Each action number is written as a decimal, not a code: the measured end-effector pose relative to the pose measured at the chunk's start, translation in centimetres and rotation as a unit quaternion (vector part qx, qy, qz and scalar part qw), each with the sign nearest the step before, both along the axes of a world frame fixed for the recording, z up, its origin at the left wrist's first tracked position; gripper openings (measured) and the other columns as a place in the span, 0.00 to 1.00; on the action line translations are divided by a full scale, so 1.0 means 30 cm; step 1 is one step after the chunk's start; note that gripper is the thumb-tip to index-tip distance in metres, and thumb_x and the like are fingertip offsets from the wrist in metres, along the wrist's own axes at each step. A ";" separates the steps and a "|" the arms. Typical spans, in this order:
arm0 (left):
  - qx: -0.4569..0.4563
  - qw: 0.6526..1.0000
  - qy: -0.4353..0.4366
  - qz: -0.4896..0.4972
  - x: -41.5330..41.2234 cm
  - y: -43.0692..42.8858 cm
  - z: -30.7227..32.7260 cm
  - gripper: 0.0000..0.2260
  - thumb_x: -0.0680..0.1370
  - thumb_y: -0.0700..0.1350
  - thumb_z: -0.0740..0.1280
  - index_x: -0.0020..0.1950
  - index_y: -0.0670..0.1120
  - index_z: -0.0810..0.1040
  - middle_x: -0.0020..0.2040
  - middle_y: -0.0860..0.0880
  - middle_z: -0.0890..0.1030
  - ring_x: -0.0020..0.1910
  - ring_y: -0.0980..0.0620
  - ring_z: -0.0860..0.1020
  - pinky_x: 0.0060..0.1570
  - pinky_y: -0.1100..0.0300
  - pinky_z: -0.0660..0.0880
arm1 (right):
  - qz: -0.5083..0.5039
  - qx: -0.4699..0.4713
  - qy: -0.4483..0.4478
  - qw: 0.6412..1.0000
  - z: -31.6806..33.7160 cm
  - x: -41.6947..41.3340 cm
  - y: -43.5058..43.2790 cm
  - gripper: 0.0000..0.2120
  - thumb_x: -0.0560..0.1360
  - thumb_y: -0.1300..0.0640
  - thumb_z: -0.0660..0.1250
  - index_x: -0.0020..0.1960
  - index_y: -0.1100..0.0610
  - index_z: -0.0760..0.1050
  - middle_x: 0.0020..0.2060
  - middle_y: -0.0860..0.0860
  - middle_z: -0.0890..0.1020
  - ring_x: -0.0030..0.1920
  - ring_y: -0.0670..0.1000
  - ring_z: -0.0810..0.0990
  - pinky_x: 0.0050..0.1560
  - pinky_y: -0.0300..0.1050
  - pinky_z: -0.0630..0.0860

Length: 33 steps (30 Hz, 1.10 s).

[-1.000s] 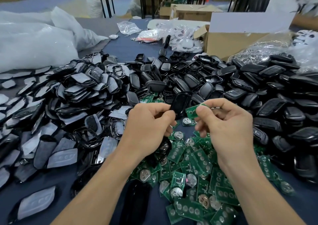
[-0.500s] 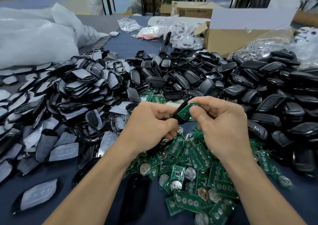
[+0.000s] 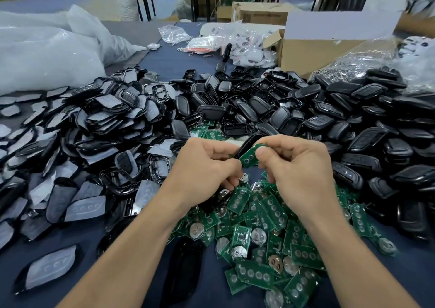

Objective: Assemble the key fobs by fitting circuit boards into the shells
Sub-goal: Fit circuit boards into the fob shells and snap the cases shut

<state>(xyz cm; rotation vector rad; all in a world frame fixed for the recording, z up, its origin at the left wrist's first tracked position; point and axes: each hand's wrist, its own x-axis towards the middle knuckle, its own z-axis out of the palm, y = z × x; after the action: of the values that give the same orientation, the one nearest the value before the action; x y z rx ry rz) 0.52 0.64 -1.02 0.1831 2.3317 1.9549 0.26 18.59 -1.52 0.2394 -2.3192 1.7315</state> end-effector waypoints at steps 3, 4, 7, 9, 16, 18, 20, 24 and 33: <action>0.004 1.000 0.007 0.007 -0.004 0.003 0.006 0.14 0.69 0.37 0.71 0.44 0.53 0.90 0.34 0.43 0.85 0.29 0.51 0.81 0.33 0.58 0.81 | -0.024 0.009 0.019 1.000 0.000 0.000 -0.004 0.12 0.77 0.61 0.73 0.44 0.44 0.86 0.29 0.48 0.82 0.28 0.54 0.76 0.30 0.50 0.75; 0.008 1.000 0.008 0.009 -0.005 0.004 0.007 0.14 0.68 0.37 0.71 0.44 0.54 0.90 0.33 0.43 0.85 0.29 0.50 0.81 0.32 0.59 0.80 | -0.033 0.011 0.027 0.999 0.001 0.000 -0.002 0.12 0.77 0.61 0.73 0.44 0.44 0.86 0.30 0.48 0.83 0.29 0.56 0.77 0.30 0.51 0.76; 0.011 1.000 0.010 0.007 -0.002 0.002 0.006 0.16 0.69 0.35 0.71 0.43 0.55 0.90 0.33 0.43 0.85 0.28 0.50 0.81 0.31 0.60 0.80 | -0.038 0.013 0.032 0.999 0.002 0.001 0.001 0.11 0.77 0.61 0.73 0.44 0.44 0.85 0.30 0.48 0.83 0.28 0.55 0.78 0.28 0.49 0.76; 0.010 1.000 0.011 0.006 0.001 -0.001 0.003 0.17 0.71 0.31 0.71 0.44 0.54 0.90 0.33 0.42 0.85 0.28 0.50 0.81 0.31 0.60 0.80 | -0.032 0.003 0.022 0.999 0.000 0.001 0.003 0.11 0.77 0.61 0.73 0.43 0.45 0.86 0.30 0.48 0.83 0.26 0.49 0.77 0.29 0.42 0.74; 0.014 1.000 0.011 0.005 0.004 0.004 0.007 0.19 0.74 0.29 0.70 0.45 0.53 0.90 0.34 0.42 0.85 0.28 0.50 0.80 0.31 0.61 0.79 | -0.020 0.010 0.022 1.000 0.004 0.005 -0.002 0.12 0.77 0.62 0.73 0.43 0.45 0.85 0.29 0.47 0.82 0.25 0.46 0.76 0.28 0.39 0.73; 0.017 1.000 0.013 0.004 0.004 0.005 0.008 0.19 0.74 0.30 0.70 0.45 0.54 0.90 0.34 0.43 0.85 0.28 0.51 0.81 0.31 0.61 0.79 | -0.033 0.014 0.027 0.999 0.001 0.005 -0.005 0.11 0.77 0.61 0.73 0.43 0.45 0.85 0.28 0.47 0.83 0.25 0.47 0.77 0.28 0.41 0.75; 0.016 1.000 0.014 0.005 0.003 0.009 0.007 0.20 0.75 0.29 0.70 0.44 0.55 0.90 0.33 0.43 0.85 0.28 0.50 0.81 0.31 0.61 0.79 | -0.045 0.009 0.025 0.999 -0.002 0.004 -0.005 0.11 0.77 0.60 0.73 0.42 0.46 0.85 0.27 0.47 0.82 0.25 0.46 0.78 0.28 0.38 0.73; 0.016 1.000 0.012 0.004 0.004 0.010 0.005 0.19 0.74 0.29 0.69 0.46 0.51 0.90 0.33 0.42 0.85 0.27 0.50 0.80 0.30 0.60 0.79 | -0.053 0.018 0.033 0.998 -0.005 0.008 -0.009 0.11 0.77 0.59 0.74 0.41 0.44 0.85 0.27 0.46 0.83 0.25 0.48 0.79 0.29 0.38 0.75; 0.039 0.999 -0.006 -0.007 0.009 0.005 0.014 0.11 0.69 0.35 0.70 0.43 0.47 0.90 0.30 0.43 0.82 0.26 0.50 0.77 0.27 0.61 0.76 | -0.076 0.038 0.057 0.995 0.007 0.020 -0.018 0.14 0.74 0.57 0.77 0.38 0.38 0.83 0.33 0.37 0.85 0.34 0.44 0.84 0.39 0.41 0.82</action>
<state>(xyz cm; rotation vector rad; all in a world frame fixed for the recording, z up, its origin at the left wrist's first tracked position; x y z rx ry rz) 0.80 0.77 -0.61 0.1929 2.2421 2.0367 0.87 18.05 -1.31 0.1658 -2.2607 1.5200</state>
